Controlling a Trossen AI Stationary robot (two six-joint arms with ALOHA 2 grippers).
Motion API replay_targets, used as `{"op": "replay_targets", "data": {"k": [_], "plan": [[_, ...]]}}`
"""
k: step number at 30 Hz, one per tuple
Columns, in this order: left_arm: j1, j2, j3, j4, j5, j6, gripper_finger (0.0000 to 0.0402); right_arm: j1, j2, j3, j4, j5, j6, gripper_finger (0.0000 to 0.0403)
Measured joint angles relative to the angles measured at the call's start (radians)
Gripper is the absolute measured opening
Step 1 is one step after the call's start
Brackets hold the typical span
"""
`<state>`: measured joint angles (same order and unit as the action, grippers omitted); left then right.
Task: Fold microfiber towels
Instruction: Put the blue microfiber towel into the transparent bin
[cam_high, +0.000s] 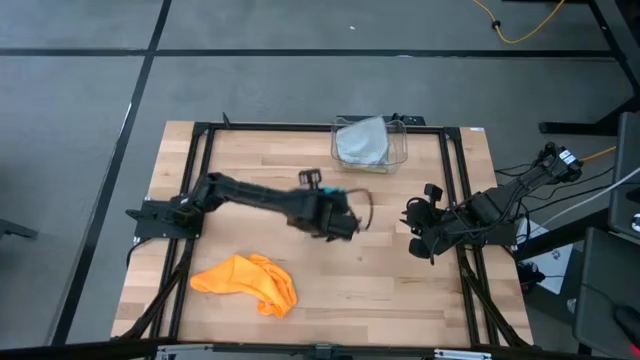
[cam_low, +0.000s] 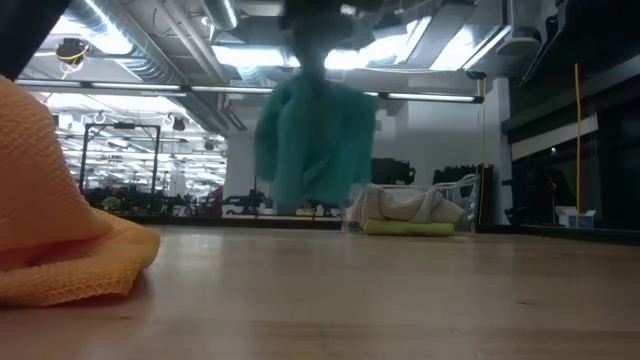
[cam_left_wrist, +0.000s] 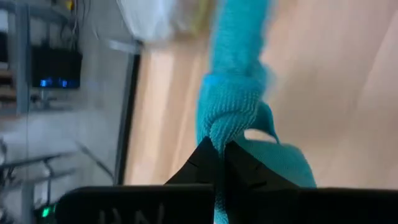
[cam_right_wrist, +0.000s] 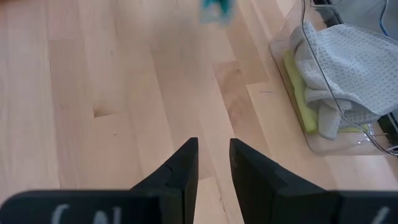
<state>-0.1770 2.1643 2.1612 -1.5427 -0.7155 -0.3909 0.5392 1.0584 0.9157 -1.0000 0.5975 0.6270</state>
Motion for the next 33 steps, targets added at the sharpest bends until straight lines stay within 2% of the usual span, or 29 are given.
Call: {"op": "replay_targets", "data": {"k": [5, 7, 14, 16, 18, 23, 28, 33], "plan": [[0.121, 0.000, 0.151, 0.104, -0.015, 0.241, 0.0000, 0.000, 0.000, 0.000, 0.000, 0.000, 0.000, 0.0094], [0.174, 0.000, 0.190, 0.192, -0.009, 0.367, 0.0000, 0.000, 0.000, 0.000, 0.000, 0.000, -0.003, 0.0094], [0.368, 0.006, 0.194, 0.643, 0.092, 0.813, 0.0000, 0.000, 0.000, 0.000, 0.000, 0.000, -0.003, 0.0094], [0.420, 0.012, 0.194, 0.707, 0.117, 0.908, 0.0000, 0.000, 0.000, 0.000, 0.000, 0.000, -0.003, 0.0094], [0.466, 0.036, 0.187, 0.775, 0.167, 0.944, 0.0000, 0.000, 0.000, 0.000, -0.002, 0.000, -0.003, 0.0094], [0.544, 0.147, 0.173, 0.774, 0.271, 0.946, 0.0000, 0.000, 0.000, 0.000, -0.014, -0.007, -0.003, 0.0094], [0.518, 0.232, 0.173, 0.800, 0.317, 0.945, 0.0000, 0.001, -0.001, 0.000, -0.015, -0.021, -0.002, 0.0094], [0.477, 0.258, 0.174, 0.787, 0.404, 0.889, 0.0008, 0.001, -0.001, 0.000, -0.016, -0.025, -0.002, 0.0094]]}}
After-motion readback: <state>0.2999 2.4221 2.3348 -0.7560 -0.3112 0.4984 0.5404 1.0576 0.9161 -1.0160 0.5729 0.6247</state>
